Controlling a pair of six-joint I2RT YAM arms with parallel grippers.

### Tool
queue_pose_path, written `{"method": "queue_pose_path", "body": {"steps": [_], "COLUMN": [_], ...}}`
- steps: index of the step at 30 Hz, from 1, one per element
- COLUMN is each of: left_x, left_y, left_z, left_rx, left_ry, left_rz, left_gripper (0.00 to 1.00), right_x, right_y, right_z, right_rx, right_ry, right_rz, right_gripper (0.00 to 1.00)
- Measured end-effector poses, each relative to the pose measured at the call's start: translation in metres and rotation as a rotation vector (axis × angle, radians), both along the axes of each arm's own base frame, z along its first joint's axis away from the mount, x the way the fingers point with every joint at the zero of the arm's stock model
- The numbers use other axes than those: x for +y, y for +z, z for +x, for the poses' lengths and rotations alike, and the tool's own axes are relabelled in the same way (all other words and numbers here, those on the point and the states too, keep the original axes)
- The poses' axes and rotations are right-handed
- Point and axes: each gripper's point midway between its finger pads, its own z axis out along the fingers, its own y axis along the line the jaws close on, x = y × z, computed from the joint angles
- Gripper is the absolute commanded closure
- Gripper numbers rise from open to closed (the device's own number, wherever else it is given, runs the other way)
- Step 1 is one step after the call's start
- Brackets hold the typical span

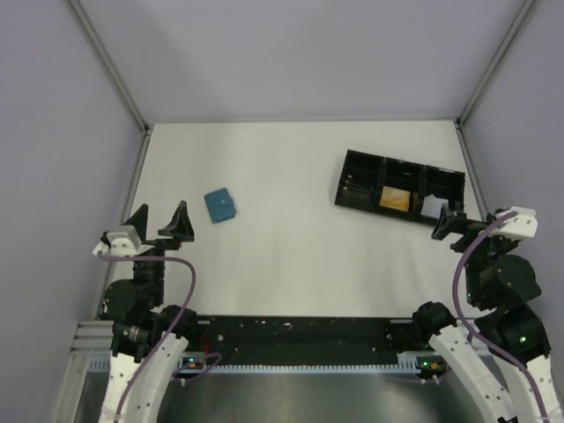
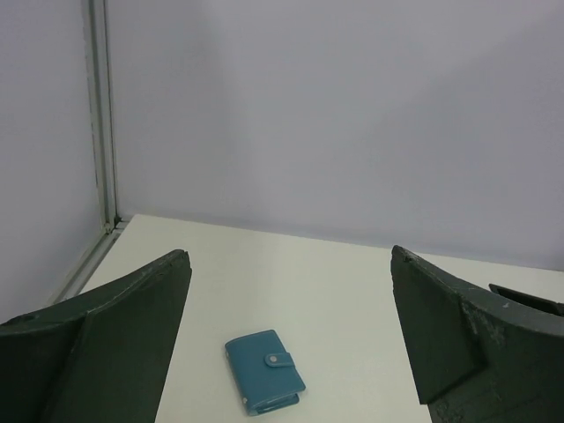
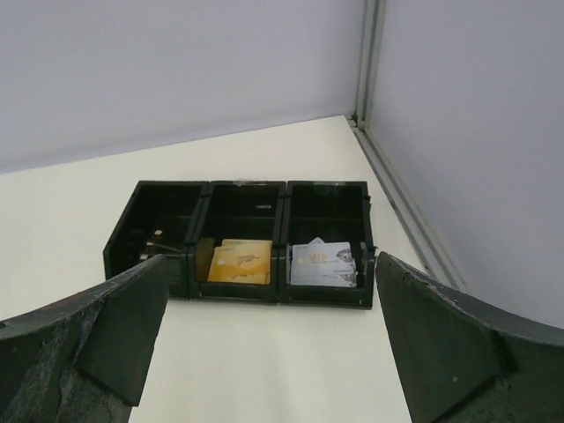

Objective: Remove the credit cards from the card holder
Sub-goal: Move the storage box to the center of the board.

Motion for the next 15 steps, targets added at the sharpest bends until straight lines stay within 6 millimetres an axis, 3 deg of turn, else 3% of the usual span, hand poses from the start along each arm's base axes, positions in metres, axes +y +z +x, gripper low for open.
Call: {"method": "queue_pose_path", "body": {"steps": [5, 8, 15], "left_x": [-0.001, -0.002, -0.003], "left_y": [-0.004, -0.007, -0.009], "left_z": [0.004, 0.005, 0.005], "left_rx": [0.022, 0.031, 0.042], "left_ry": [-0.005, -0.007, -0.015], "left_rz": [-0.007, -0.011, -0.029], "left_gripper": [0.02, 0.02, 0.02], "right_x": [0.025, 0.048, 0.114], "right_y": [-0.009, -0.023, -0.076], "right_z": [0.015, 0.035, 0.084], "right_rx": [0.055, 0.149, 0.464], "right_ry": [0.112, 0.187, 0.401], "right_rz": [-0.009, -0.014, 0.015], "right_gripper": [0.01, 0.01, 0.01]}}
